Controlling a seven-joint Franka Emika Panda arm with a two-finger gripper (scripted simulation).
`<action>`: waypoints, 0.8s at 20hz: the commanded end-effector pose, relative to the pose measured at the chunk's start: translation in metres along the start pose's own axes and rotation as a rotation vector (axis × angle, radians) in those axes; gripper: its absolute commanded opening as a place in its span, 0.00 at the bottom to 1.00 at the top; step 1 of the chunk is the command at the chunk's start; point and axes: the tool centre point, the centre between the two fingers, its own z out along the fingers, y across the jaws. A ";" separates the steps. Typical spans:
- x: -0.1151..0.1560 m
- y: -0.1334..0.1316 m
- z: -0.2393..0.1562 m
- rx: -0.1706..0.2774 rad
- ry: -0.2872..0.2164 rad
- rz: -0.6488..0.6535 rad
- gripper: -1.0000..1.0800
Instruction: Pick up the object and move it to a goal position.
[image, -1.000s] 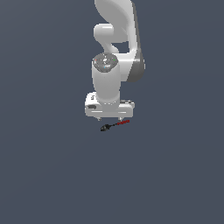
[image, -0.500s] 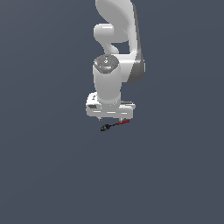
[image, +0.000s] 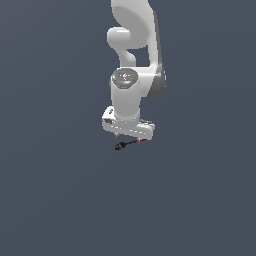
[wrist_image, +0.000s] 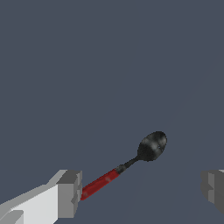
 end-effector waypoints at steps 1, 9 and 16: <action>-0.004 -0.001 0.007 0.000 0.001 0.063 0.96; -0.017 -0.004 0.029 -0.001 0.007 0.272 0.96; -0.030 -0.004 0.047 -0.003 0.015 0.456 0.96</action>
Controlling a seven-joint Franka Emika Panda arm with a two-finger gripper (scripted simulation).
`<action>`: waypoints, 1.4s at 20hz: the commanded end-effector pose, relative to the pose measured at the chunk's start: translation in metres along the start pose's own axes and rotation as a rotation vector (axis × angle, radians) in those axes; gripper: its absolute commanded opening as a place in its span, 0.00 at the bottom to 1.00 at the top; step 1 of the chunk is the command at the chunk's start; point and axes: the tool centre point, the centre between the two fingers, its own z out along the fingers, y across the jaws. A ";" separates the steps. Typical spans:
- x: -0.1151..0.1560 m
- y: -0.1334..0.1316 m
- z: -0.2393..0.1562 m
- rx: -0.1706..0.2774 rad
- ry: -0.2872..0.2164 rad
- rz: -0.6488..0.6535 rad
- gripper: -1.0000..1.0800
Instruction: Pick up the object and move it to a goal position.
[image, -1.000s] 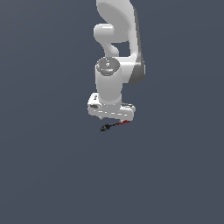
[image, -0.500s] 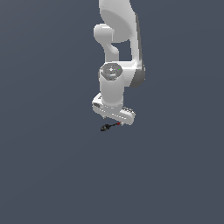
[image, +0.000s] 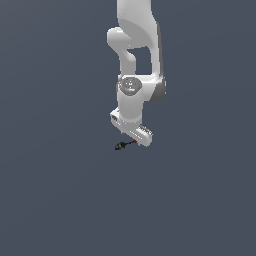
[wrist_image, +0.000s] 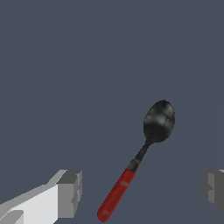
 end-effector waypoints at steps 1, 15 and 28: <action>-0.004 0.002 0.006 -0.001 0.003 0.067 0.96; -0.023 0.013 0.033 -0.003 0.023 0.374 0.96; -0.027 0.016 0.039 -0.003 0.028 0.436 0.96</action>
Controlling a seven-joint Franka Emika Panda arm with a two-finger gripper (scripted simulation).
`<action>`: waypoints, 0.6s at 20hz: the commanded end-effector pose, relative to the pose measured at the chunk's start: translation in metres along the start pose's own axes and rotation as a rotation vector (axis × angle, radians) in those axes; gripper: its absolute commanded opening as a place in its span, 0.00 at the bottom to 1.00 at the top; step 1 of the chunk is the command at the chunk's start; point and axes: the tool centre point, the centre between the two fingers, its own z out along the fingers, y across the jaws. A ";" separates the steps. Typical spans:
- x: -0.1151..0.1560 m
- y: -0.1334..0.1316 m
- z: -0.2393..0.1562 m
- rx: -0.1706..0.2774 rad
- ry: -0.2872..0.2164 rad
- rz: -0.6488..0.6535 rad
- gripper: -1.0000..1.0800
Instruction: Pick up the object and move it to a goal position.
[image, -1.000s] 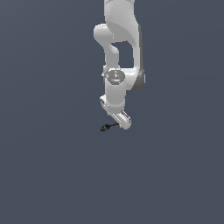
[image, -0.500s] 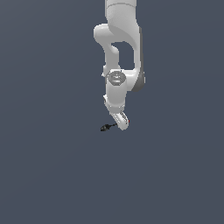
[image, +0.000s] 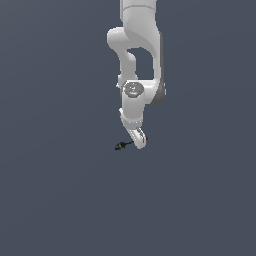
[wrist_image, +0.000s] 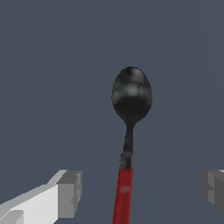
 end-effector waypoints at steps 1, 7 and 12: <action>0.000 0.000 0.002 0.000 0.000 0.000 0.96; 0.000 0.001 0.023 0.000 0.000 0.003 0.96; 0.000 0.001 0.044 0.000 0.000 0.005 0.96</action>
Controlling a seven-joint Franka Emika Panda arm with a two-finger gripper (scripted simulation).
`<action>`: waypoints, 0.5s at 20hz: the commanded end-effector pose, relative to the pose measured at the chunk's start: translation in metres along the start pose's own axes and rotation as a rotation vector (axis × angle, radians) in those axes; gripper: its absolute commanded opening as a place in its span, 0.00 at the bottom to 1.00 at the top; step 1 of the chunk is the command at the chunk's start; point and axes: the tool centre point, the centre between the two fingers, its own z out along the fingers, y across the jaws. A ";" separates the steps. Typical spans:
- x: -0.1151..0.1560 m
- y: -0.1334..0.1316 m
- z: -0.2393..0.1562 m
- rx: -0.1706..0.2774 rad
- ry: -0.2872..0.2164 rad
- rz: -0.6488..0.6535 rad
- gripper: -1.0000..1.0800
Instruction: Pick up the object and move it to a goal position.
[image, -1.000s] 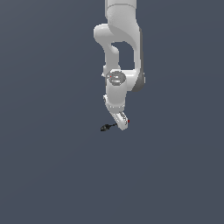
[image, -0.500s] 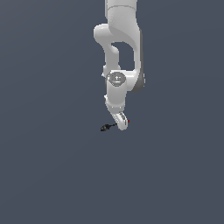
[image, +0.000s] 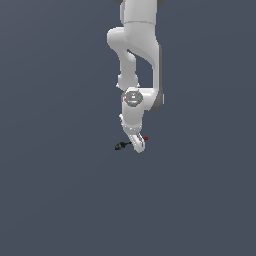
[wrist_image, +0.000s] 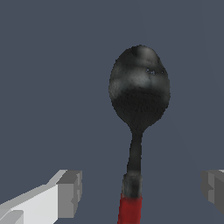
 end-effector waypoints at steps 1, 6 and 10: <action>0.000 0.000 0.008 0.001 0.000 0.001 0.96; 0.000 -0.001 0.012 0.001 0.000 0.001 0.00; 0.000 -0.001 0.012 0.001 0.000 0.001 0.00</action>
